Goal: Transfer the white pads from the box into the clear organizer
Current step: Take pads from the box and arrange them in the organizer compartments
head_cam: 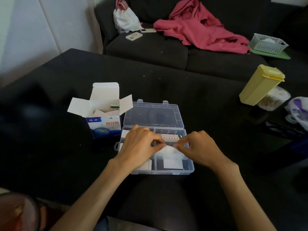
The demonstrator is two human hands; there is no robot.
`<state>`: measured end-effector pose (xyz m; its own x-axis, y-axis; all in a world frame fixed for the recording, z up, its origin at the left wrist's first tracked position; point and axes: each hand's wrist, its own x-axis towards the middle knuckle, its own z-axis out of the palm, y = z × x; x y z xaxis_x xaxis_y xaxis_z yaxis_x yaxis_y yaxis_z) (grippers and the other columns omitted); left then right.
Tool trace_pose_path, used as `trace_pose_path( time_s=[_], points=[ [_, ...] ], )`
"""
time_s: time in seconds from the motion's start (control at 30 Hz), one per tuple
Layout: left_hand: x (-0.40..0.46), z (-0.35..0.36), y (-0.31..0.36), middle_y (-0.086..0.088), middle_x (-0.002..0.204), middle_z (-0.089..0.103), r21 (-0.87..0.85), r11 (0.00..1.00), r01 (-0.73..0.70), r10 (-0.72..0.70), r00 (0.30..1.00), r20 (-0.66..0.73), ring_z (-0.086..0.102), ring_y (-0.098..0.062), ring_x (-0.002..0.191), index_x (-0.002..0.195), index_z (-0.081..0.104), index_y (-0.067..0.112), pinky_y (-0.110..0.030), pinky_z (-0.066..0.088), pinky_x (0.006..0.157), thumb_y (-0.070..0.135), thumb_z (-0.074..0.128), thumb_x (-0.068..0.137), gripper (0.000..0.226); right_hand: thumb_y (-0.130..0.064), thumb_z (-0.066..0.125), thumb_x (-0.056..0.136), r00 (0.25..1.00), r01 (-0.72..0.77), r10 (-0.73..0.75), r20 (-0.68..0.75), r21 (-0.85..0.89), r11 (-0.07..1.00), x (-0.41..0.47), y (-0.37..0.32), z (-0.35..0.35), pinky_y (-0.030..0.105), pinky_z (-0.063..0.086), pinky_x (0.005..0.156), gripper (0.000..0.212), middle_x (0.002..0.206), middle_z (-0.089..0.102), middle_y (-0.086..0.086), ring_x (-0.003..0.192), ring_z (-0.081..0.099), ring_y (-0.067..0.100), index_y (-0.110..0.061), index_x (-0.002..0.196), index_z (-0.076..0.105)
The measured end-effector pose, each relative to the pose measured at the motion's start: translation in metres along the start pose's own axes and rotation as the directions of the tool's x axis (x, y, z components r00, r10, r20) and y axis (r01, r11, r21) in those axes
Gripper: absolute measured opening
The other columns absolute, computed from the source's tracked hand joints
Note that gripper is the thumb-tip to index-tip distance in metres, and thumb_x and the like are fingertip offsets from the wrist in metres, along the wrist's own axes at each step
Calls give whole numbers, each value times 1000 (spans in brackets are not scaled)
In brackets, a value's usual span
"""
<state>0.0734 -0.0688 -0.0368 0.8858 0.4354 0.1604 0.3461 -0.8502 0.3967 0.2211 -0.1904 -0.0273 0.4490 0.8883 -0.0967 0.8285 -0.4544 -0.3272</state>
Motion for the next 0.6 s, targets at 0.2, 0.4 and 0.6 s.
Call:
trace_pose_path(
  time_s=[0.2,0.4,0.6],
  points=[
    [-2,2,-1,16,109,62,143,986,-87,71,991,114,44,-2,100,109,70,31,-20,28,87,60,31,90,52,-41,52,91,999,9,-5,46,-87,996,-2,4,-3,26,35,96,26,111,65,-8,87,43,3,-32,110,67],
    [-6,-1,1,10,115,60,190,979,-74,54,993,109,44,-8,105,119,63,36,-24,33,87,57,39,92,42,-43,49,92,993,22,-9,118,-114,993,-7,-5,-6,25,38,94,29,116,63,-7,96,52,5,-32,113,65],
    [-5,-4,4,12,116,62,177,981,-75,56,992,112,45,-4,107,109,68,30,-23,30,92,57,34,94,46,-35,59,88,997,-31,28,-71,-41,999,15,-2,-32,24,53,76,19,100,68,-8,81,60,4,-27,102,69]
  ],
)
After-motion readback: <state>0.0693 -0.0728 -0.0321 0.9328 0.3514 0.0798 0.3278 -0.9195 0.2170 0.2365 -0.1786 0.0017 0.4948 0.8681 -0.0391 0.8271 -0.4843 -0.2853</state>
